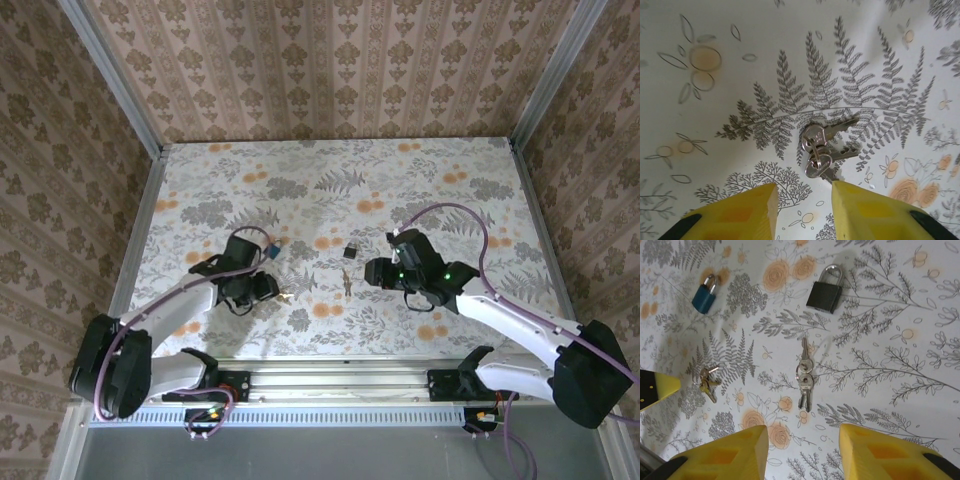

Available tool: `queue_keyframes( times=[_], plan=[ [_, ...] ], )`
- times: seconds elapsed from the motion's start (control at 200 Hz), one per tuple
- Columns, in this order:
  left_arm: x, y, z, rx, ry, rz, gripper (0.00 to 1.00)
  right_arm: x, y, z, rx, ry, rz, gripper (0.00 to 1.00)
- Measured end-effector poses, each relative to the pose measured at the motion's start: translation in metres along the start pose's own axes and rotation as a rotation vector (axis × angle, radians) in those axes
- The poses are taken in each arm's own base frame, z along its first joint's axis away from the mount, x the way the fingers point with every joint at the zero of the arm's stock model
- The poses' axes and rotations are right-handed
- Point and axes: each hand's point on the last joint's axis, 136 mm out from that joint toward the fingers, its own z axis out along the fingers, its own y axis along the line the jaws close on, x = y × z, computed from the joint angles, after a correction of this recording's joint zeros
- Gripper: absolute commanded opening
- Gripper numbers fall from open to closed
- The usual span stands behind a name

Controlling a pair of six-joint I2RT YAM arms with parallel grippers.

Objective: Unlock with the key

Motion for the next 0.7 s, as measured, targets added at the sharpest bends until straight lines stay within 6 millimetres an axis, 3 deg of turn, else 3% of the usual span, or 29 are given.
queue_keyframes(
  times=[0.285, 0.7],
  plan=[
    [0.006, 0.002, 0.018, -0.077, 0.034, 0.004, 0.31, 0.009, 0.003, 0.005, 0.004, 0.025, -0.002, 0.43],
    [-0.01, -0.009, 0.013, -0.079, -0.036, 0.003, 0.33, 0.016, 0.005, 0.011, 0.011, 0.046, -0.015, 0.43]
  ],
)
